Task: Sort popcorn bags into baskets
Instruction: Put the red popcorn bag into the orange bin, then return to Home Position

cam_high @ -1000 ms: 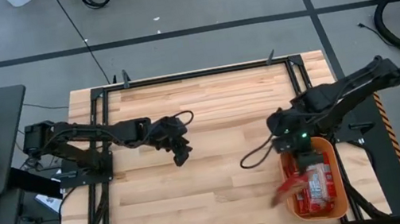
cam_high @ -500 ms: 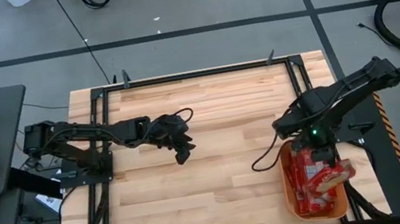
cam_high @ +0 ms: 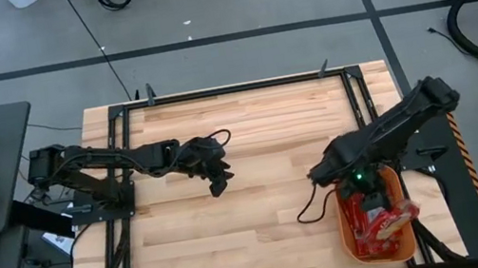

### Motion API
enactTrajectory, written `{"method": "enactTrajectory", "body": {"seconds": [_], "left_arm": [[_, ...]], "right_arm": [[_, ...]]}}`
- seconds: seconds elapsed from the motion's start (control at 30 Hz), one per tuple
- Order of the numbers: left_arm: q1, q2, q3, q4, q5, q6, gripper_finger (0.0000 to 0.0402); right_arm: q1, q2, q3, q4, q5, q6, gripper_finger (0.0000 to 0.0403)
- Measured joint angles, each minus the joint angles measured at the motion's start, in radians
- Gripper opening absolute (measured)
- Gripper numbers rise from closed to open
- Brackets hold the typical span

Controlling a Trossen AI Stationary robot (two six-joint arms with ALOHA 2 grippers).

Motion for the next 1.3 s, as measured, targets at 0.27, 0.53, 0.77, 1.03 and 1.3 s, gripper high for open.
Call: {"method": "enactTrajectory", "body": {"seconds": [0.27, 0.53, 0.77, 1.03, 1.3], "left_arm": [[-0.001, 0.000, 0.000, 0.000, 0.002, 0.001, 0.0172], [-0.001, 0.000, 0.000, 0.000, 0.018, 0.004, 0.0172], [-0.001, -0.001, 0.000, -0.005, 0.054, 0.029, 0.0172], [0.002, -0.001, 0.000, -0.009, 0.053, 0.064, 0.0172], [0.002, -0.001, 0.000, -0.036, 0.061, 0.061, 0.0172]], "right_arm": [[0.000, 0.152, 0.000, -0.001, -0.052, -0.095, 0.0004], [-0.001, 0.249, 0.000, 0.002, -0.027, -0.141, 0.0051], [-0.029, 0.256, 0.001, -0.002, 0.035, -0.114, 0.0126], [-0.097, 0.244, 0.150, -0.003, 0.285, -0.091, 0.0148], [-0.110, 0.142, 0.300, 0.094, 0.650, -0.109, 0.0146]]}}
